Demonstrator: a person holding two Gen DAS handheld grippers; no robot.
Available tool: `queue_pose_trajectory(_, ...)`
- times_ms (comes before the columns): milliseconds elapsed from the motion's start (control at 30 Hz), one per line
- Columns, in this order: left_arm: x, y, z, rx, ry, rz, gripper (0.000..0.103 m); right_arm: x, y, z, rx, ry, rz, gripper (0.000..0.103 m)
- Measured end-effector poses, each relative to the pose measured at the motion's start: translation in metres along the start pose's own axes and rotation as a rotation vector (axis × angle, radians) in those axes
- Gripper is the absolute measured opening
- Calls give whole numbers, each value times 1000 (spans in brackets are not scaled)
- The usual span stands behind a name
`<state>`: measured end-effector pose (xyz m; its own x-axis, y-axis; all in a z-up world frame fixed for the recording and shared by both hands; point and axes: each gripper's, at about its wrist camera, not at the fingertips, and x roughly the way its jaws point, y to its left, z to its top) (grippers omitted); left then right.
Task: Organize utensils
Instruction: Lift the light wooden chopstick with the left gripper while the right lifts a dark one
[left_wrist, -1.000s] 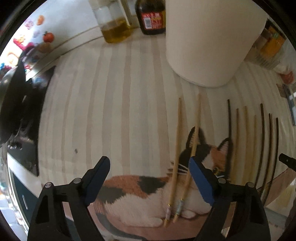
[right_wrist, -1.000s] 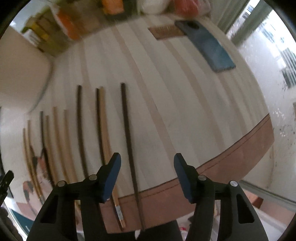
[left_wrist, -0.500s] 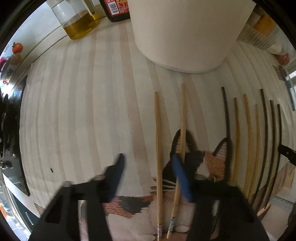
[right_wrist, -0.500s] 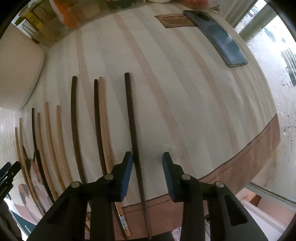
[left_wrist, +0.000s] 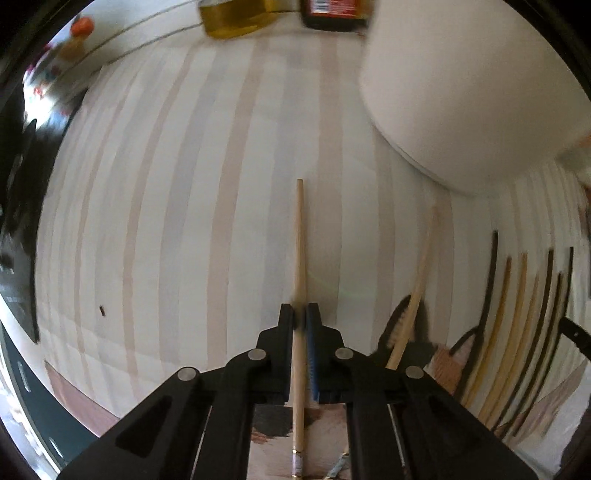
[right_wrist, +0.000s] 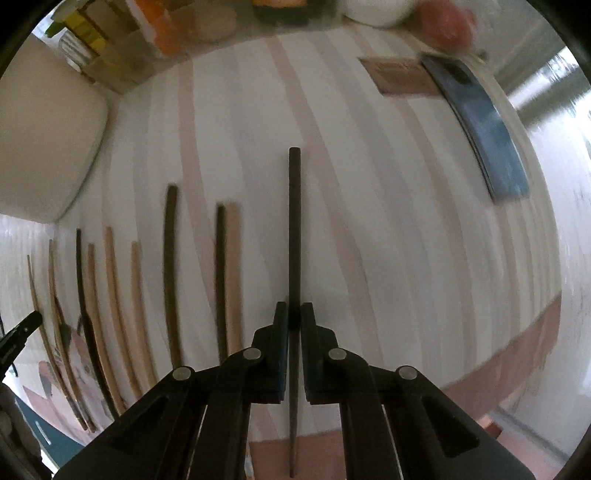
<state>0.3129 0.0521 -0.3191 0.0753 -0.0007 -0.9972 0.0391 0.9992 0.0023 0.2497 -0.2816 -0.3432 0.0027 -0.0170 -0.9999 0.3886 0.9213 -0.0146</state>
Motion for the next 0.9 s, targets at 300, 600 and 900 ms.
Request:
queue_pose_trajectory(300,-1,5,-15,73,36,22,9,4,-5,20,-46,91,21,10)
queue_pose_trajectory(600,0,-18,-23,50,27,69,5,7,7,0,-131,121,-6,7)
queue_pose_trajectory(900,8,-32,-52,67,47,69,5,15,4,-17,-161,146,-23,8)
